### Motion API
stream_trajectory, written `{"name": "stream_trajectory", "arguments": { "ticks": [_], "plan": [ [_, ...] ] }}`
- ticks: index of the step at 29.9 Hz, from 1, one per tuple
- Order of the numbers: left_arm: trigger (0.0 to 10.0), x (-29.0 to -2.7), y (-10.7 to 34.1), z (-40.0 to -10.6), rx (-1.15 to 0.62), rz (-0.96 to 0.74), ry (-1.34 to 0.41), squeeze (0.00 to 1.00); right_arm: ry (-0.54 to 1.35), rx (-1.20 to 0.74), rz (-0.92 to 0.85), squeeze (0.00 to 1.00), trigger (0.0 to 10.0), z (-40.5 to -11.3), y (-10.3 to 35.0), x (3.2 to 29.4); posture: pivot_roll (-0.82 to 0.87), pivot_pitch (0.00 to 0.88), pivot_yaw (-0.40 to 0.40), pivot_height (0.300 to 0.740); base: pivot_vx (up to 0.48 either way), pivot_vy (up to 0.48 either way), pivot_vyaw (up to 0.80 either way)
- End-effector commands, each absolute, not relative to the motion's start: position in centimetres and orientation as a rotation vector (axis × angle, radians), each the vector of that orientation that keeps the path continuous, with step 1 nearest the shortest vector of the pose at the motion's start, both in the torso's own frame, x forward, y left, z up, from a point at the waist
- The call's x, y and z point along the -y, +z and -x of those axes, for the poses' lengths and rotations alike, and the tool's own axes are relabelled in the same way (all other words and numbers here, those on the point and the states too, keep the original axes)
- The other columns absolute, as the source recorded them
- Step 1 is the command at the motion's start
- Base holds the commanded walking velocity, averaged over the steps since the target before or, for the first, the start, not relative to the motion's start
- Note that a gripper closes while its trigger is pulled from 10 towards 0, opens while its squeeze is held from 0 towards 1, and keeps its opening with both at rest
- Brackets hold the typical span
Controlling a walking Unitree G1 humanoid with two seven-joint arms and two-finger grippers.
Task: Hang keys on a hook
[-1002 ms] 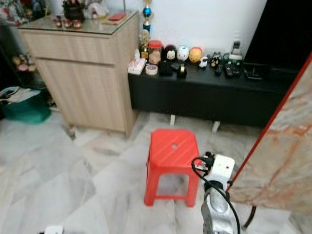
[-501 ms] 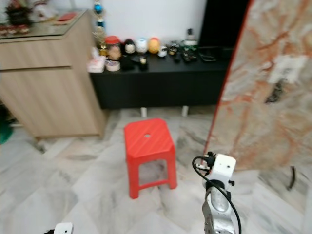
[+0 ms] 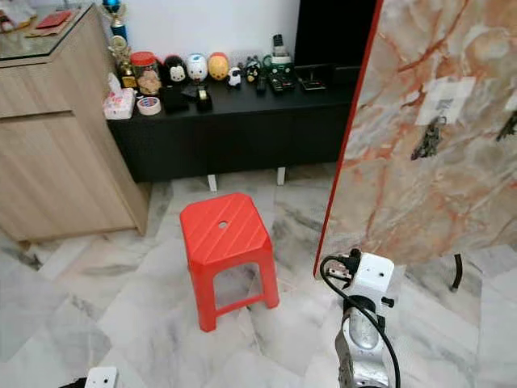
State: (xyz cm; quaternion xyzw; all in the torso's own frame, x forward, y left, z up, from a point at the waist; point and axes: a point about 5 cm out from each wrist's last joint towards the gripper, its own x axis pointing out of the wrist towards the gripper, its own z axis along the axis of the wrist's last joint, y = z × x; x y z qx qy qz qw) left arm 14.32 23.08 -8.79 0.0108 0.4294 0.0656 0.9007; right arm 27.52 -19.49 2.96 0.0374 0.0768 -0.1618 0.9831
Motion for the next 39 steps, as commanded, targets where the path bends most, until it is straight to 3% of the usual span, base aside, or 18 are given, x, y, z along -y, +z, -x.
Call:
{"name": "stream_trajectory", "arguments": {
  "ticks": [1, 15, 20, 25, 33, 39],
  "plan": [
    [10.0, -23.2, -9.0, -13.7, -0.915, -0.025, 0.133, 0.00, -0.331, -0.138, -0.070, 0.00, 10.0, -27.7, 3.3, 19.5, 0.03, 0.000, 0.004, 0.740, 0.000, 0.000, -0.76],
    [10.0, -23.3, -8.3, -15.3, -0.849, -0.031, 0.131, 0.00, -0.223, -0.140, -0.076, 0.00, 10.0, -28.6, 3.8, 18.2, 0.03, 0.000, 0.004, 0.740, 0.000, 0.000, -0.76],
    [10.0, -23.9, -6.8, -17.8, -0.740, -0.062, 0.105, 0.00, -0.057, -0.212, -0.085, 0.00, 10.0, -29.2, 3.4, 16.6, 0.02, 0.000, 0.005, 0.740, 0.000, 0.000, -0.09],
    [10.0, -24.1, -4.0, -21.6, -0.547, -0.068, 0.017, 0.00, 0.240, -0.342, -0.004, 0.00, 10.0, -29.9, 3.2, 14.7, 0.02, 0.000, 0.010, 0.740, 0.000, 0.000, 0.00],
    [10.0, -21.2, 1.2, -26.8, -0.278, -0.054, -0.274, 0.00, 0.431, -0.374, 0.045, 0.00, 10.0, -31.7, 4.6, 14.7, 0.03, 0.000, -0.001, 0.740, 0.000, 0.000, 0.00],
    [10.0, -19.0, 2.8, -27.9, -0.189, -0.044, -0.327, 0.00, 0.437, -0.341, 0.013, 0.00, 10.0, -32.7, 5.6, 13.9, 0.04, 0.000, -0.002, 0.740, 0.000, 0.000, 0.13]
  ]
}}
